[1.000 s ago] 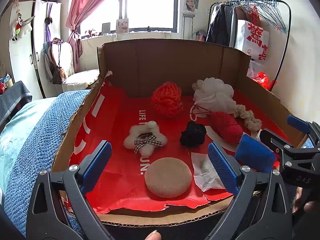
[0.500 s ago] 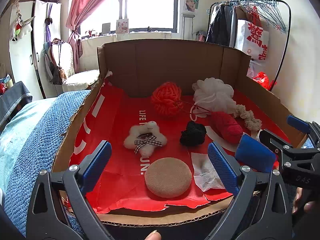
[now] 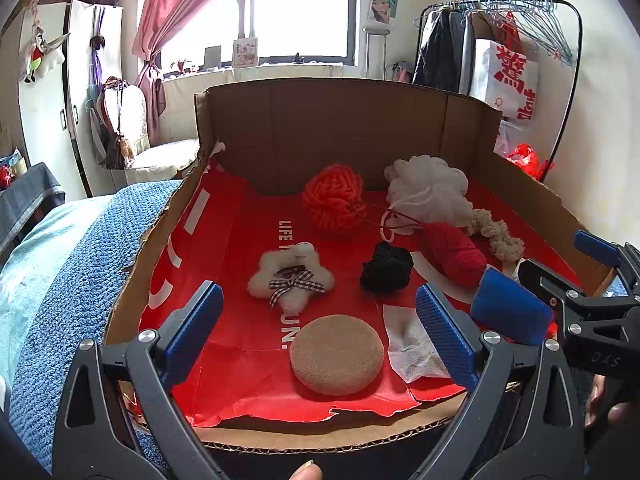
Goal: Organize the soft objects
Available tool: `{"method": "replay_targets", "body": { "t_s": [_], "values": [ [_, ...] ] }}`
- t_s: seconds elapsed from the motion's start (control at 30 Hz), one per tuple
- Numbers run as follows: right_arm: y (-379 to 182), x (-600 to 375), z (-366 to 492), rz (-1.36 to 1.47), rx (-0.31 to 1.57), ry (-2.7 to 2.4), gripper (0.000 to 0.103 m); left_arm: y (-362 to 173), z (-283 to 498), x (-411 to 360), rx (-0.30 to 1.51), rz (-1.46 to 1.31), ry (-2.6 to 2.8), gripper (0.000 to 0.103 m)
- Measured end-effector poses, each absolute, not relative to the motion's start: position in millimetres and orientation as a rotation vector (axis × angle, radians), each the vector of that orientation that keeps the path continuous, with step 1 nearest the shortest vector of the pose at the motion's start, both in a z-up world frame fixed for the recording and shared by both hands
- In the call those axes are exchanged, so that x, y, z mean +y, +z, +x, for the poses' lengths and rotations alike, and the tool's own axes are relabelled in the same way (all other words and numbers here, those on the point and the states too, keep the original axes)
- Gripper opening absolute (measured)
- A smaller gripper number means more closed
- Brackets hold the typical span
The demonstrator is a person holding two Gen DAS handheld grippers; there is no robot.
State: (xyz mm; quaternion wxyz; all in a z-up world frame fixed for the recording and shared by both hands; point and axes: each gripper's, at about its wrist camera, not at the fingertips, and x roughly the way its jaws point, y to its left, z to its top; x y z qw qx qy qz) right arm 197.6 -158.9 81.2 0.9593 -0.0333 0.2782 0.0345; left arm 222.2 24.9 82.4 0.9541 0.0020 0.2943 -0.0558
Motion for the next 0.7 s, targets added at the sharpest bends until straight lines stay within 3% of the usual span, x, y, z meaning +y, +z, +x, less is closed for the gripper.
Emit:
{"method": "replay_targets", "body": {
  "t_s": [0.43,0.7],
  "values": [
    [81.5,-160.6,195.5,-0.065,0.555,0.064,0.103,83.2,221.4,26.3,0.590,-0.005,-0.119,0.098],
    [125.9,-169.6,149.6,-0.028,0.488,0.109,0.103,121.2,169.1,18.4,0.490,0.055,-0.144,0.098]
  ]
}}
